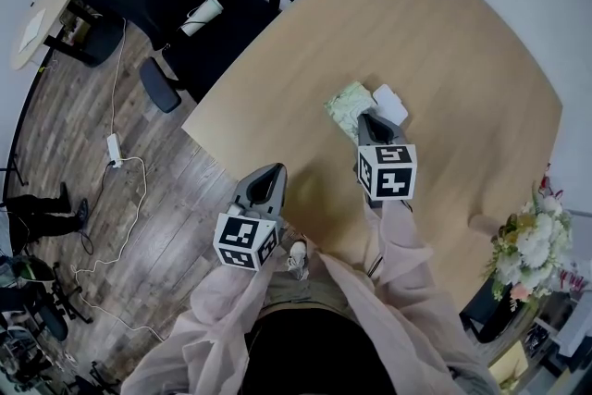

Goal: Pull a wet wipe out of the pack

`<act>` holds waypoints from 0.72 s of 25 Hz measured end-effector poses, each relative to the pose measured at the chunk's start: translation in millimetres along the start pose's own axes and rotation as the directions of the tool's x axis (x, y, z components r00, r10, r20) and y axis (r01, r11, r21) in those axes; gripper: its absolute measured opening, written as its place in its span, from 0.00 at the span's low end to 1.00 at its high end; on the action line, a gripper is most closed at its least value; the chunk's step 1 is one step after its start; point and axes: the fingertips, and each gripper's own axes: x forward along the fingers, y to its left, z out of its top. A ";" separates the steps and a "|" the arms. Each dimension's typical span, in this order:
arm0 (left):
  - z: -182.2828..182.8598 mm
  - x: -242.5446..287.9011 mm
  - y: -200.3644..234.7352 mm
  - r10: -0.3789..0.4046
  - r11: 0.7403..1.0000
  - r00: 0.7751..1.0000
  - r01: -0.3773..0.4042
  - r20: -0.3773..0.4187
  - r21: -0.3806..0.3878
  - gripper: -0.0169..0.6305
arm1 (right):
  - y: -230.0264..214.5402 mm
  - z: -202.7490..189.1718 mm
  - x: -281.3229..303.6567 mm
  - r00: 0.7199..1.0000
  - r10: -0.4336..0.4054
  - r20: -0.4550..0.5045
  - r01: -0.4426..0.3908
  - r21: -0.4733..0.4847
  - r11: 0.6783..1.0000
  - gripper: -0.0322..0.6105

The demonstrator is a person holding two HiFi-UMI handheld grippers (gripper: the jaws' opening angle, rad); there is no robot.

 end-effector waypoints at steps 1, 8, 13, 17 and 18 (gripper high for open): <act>-0.6 -1.0 -0.3 -0.001 1.000 1.000 0.001 -0.001 0.000 0.04 | 0.2 0.0 -1.5 1.000 -0.003 0.002 0.003 -0.001 1.000 0.07; -3.5 -6.6 -3.3 -0.017 1.000 1.000 0.017 0.003 0.012 0.04 | 2.7 -2.8 -9.4 1.000 -0.015 0.014 0.015 0.002 1.000 0.07; -5.3 -11.2 -5.0 -0.024 1.000 1.000 0.024 0.001 0.017 0.04 | 4.0 -4.2 -15.8 1.000 -0.025 0.018 0.025 0.000 1.000 0.07; -6.6 -13.4 -7.5 -0.032 0.999 0.999 0.032 0.000 0.021 0.04 | 4.6 -6.2 -20.0 0.999 -0.030 0.021 0.031 -0.003 1.000 0.07; -6.6 -14.0 -8.6 -0.035 0.999 0.999 0.035 0.000 0.022 0.05 | 4.8 -6.8 -21.2 0.999 -0.032 0.022 0.032 -0.003 0.999 0.07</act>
